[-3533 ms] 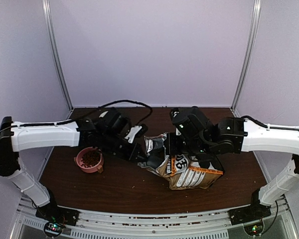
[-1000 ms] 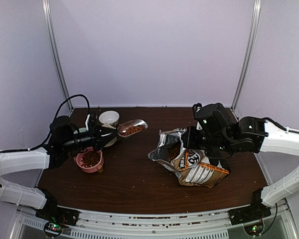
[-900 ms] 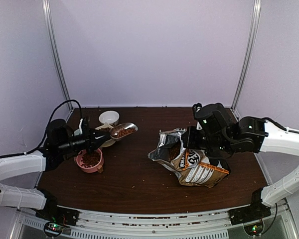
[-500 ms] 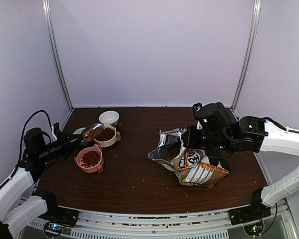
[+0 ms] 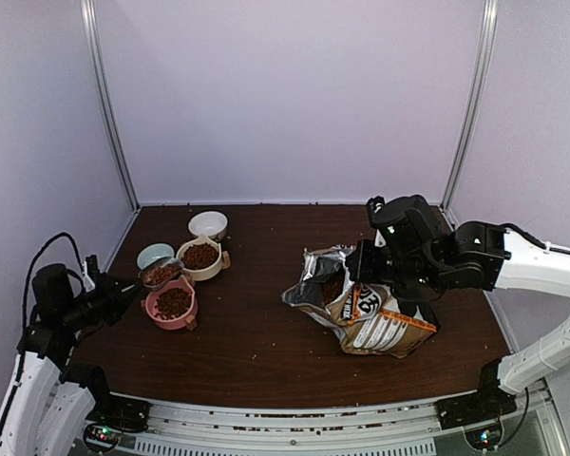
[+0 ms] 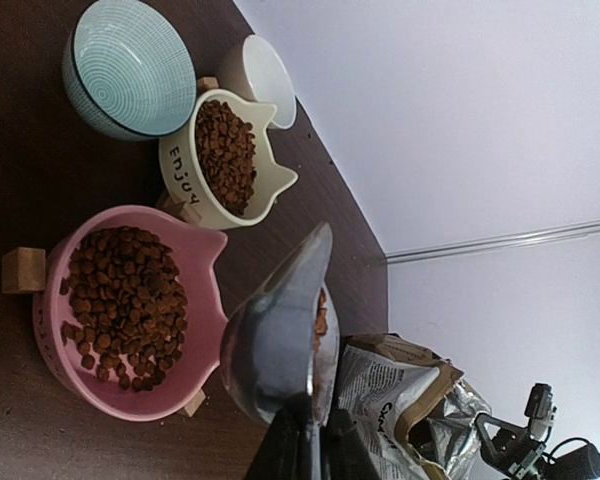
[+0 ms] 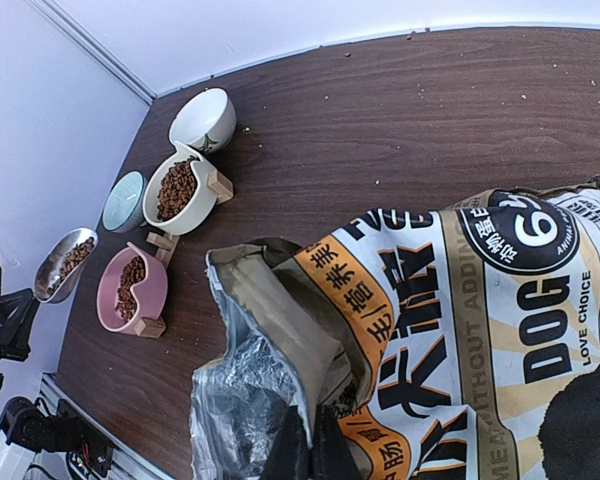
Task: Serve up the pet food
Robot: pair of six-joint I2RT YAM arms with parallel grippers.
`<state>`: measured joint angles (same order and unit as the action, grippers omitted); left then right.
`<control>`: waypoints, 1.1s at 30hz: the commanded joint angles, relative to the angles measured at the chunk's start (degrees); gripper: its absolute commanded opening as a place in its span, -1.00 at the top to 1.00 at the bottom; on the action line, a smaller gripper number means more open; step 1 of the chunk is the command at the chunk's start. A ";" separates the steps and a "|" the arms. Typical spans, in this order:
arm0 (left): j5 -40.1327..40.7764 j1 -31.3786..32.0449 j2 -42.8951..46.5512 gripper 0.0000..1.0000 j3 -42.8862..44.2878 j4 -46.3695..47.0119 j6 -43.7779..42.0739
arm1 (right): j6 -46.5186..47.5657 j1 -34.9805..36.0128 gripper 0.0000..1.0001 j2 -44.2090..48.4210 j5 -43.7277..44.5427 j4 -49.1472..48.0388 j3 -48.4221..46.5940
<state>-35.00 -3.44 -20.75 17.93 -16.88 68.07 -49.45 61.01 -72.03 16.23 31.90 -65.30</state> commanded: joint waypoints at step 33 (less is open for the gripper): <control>15.91 -0.57 -5.15 1.00 21.37 -35.00 -30.18 | 0.85 -1.36 1.00 -0.39 1.72 0.27 -1.05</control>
<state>-20.64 -3.51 -24.34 35.40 -51.53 43.00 -49.30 60.66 -72.44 15.27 31.62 -65.30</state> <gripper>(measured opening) 0.108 0.019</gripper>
